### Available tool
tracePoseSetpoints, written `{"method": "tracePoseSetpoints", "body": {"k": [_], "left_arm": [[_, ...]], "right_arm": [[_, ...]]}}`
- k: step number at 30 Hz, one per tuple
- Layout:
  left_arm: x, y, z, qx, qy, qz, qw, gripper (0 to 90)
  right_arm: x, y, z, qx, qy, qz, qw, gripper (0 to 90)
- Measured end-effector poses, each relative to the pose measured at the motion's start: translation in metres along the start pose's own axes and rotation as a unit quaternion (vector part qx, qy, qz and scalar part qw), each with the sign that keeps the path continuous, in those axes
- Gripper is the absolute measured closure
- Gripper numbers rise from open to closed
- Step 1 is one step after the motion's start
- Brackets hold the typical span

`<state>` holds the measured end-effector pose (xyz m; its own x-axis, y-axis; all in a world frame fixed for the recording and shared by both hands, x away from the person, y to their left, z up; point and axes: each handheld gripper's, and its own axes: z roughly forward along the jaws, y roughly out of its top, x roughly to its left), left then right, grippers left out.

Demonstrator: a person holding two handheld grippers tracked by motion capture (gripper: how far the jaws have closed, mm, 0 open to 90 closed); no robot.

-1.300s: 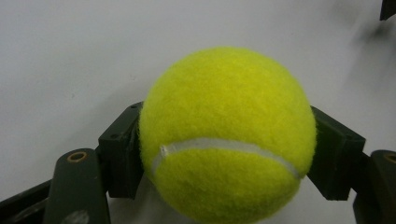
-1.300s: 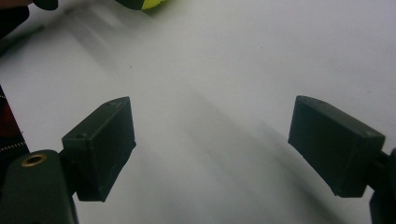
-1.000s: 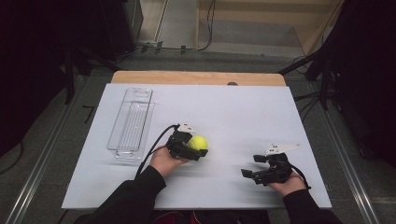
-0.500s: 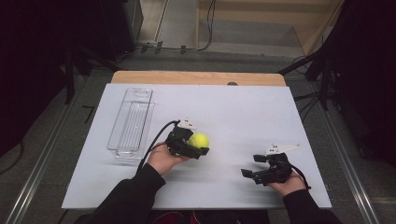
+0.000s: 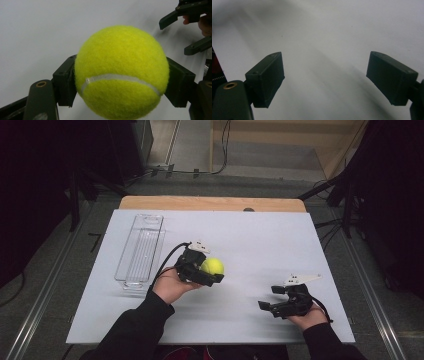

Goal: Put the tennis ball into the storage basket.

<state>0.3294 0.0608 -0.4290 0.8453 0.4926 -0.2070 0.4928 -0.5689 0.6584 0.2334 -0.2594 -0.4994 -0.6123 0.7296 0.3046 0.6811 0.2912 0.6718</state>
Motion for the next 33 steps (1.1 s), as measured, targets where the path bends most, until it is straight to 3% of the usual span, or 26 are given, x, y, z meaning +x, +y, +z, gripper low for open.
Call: {"method": "tracePoseSetpoints", "body": {"k": [33], "left_arm": [[0.029, 0.0, -0.027, 0.006, 0.018, -0.043, 0.9989, 26.2]], "right_arm": [[0.0, 0.0, -0.001, -0.001, 0.001, 0.0, 1.0, 12.8]]}}
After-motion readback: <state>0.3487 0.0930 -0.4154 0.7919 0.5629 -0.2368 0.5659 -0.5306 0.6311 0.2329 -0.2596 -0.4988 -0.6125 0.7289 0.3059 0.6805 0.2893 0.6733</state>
